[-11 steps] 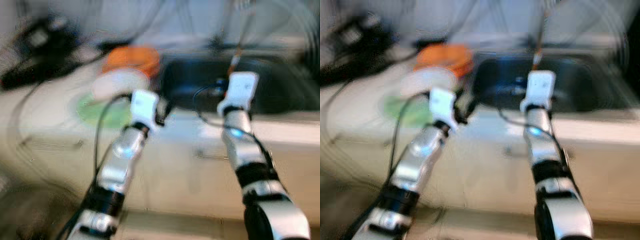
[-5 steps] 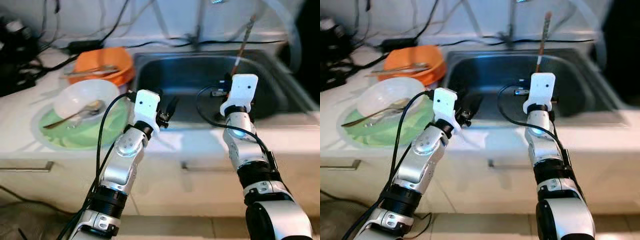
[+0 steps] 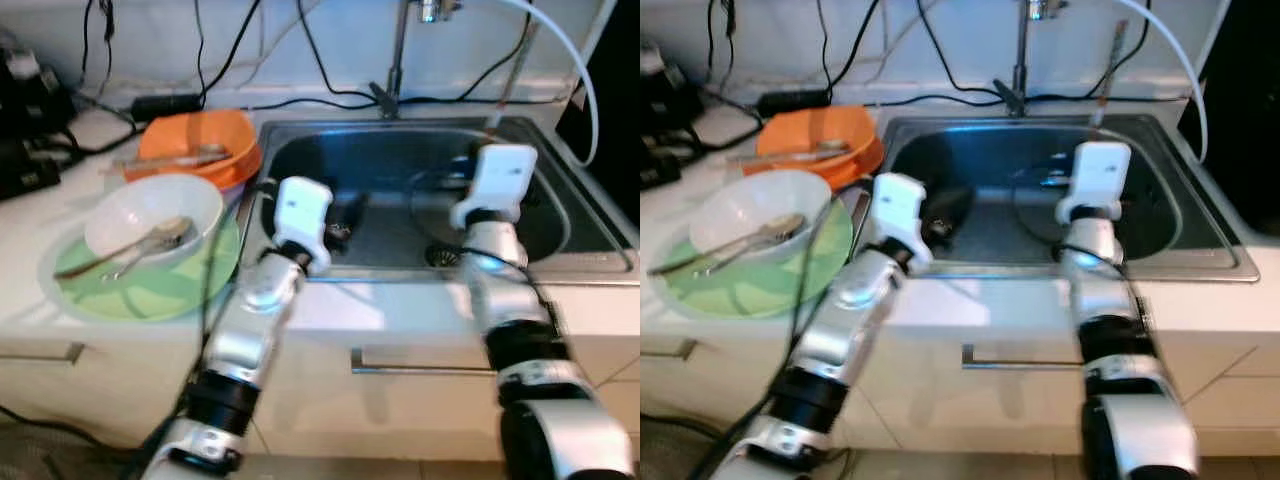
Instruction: Kitchen organization
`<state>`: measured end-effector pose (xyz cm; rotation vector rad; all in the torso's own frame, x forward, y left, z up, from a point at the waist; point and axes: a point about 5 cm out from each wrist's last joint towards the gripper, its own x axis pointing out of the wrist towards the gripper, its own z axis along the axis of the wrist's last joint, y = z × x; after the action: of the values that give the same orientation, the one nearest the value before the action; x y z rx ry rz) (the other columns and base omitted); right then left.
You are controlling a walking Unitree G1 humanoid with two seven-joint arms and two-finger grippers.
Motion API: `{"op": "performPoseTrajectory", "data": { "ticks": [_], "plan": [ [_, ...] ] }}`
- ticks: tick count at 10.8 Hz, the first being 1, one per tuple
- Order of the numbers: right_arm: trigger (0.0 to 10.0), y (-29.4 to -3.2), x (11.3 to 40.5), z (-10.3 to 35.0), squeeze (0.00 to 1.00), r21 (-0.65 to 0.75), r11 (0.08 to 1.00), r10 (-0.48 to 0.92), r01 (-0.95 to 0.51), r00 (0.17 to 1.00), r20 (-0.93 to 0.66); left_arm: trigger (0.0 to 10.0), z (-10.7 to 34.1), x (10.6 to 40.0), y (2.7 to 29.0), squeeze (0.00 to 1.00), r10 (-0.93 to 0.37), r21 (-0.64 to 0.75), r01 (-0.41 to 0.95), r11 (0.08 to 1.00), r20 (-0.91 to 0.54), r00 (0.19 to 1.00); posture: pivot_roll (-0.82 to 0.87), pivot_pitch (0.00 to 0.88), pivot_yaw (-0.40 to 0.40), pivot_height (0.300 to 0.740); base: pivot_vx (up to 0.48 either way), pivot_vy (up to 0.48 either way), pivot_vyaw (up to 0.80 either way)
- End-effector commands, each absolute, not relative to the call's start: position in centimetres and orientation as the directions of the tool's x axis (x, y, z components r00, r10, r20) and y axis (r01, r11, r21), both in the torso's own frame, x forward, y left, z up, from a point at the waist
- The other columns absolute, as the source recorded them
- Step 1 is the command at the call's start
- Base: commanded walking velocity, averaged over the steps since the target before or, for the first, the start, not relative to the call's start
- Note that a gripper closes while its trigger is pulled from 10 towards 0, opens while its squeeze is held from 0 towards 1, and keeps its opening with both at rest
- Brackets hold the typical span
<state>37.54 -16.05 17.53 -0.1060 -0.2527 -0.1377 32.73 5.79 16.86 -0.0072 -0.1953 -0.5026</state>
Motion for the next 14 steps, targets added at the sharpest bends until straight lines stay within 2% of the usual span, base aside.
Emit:
{"op": "performPoseTrajectory", "data": {
  "ticks": [1, 4, 7, 8, 14],
  "plan": [
    [10.0, -15.7, 37.6, 18.0, 0.0, -0.093, 0.986, -0.108, 0.138, 0.956, 0.273, 10.0, 16.8, 32.7, 6.0, 0.0, -0.474, 0.042, 0.475, 0.879, 0.185, 0.861, 0.09, 0.0, 0.053, 0.74, 0.0, 0.0, 0.0],
    [10.0, -15.6, 37.6, 17.9, 0.0, -0.102, 0.986, -0.103, 0.135, 0.957, 0.271, 10.0, 16.7, 32.5, 5.9, 0.0, -0.481, 0.043, 0.482, 0.875, 0.179, 0.858, 0.09, 0.0, 0.054, 0.74, 0.0, 0.0, 0.0],
    [10.0, -14.9, 38.1, 16.7, 0.0, -0.153, 0.985, -0.053, 0.081, 0.982, 0.179, 10.0, 16.1, 31.8, 6.2, 0.0, -0.48, 0.039, 0.48, 0.876, 0.157, 0.863, 0.08, 0.0, 0.062, 0.74, 0.0, 0.0, 0.0],
    [10.0, -14.7, 38.2, 16.6, 1.0, -0.134, 0.989, -0.043, 0.066, 0.985, 0.167, 10.0, 15.9, 31.2, 6.4, 0.0, -0.476, 0.039, 0.476, 0.878, 0.156, 0.865, 0.09, 0.0, 0.06, 0.74, 0.0, 0.0, 0.0],
    [10.0, -14.2, 37.9, 15.2, 1.0, -0.145, 0.989, -0.023, 0.04, 0.993, 0.114, 10.0, 15.6, 30.8, 6.3, 0.0, -0.469, 0.026, 0.47, 0.882, 0.138, 0.873, 0.09, 0.0, 0.062, 0.74, 0.0, 0.0, 0.0]
  ]
}}
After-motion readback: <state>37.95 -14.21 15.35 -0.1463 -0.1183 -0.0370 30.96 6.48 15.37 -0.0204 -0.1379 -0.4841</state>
